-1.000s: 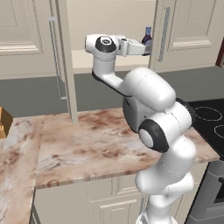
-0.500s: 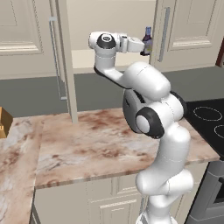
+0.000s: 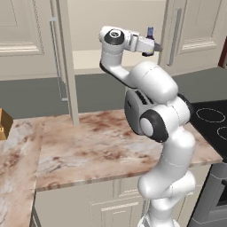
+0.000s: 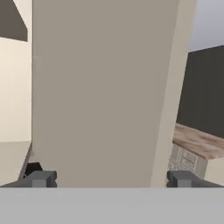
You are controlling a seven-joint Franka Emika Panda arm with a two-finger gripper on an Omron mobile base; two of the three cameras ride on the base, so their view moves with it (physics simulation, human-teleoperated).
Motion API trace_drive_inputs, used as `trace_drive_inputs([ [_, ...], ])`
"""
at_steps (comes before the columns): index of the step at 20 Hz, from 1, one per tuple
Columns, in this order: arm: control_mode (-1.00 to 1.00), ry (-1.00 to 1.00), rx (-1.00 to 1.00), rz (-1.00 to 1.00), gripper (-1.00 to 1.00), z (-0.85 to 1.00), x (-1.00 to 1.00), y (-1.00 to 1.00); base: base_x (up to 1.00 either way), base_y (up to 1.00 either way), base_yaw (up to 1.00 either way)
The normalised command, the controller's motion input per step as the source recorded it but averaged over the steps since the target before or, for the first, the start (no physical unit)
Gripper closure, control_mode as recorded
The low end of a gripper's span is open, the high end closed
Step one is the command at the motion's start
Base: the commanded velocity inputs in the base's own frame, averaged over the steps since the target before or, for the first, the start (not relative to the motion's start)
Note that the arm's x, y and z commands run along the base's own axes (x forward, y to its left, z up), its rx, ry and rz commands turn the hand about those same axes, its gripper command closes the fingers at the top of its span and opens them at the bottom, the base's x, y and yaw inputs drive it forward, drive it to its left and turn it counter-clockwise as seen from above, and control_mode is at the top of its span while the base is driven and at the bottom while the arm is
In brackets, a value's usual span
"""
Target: The dining table condiment station is running low on condiment bottle. Refill the condiment station by opening the cabinet and taking the condiment bottle from the cabinet and placing it on the dining table.
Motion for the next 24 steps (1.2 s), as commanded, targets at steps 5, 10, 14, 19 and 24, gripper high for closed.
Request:
trace_drive_inputs([
  [5,-1.00,0.00,0.07,-0.12,-1.00,0.31,-1.00,-0.53,0.00,0.00,0.00],
  [10,-1.00,0.00,0.05,-0.11,-1.00,0.26,-1.00,-0.69,0.00,0.00,0.00],
  [14,-1.00,0.00,0.06,-0.12,-1.00,0.16,-1.00,-0.81,0.00,0.00,0.00],
  [19,-1.00,0.00,0.07,-0.14,-1.00,0.14,-1.00,-0.90,0.00,0.00,0.00],
  [24,-1.00,0.00,0.03,-0.13,-1.00,0.08,-1.00,-1.00,0.00,0.00,0.00],
])
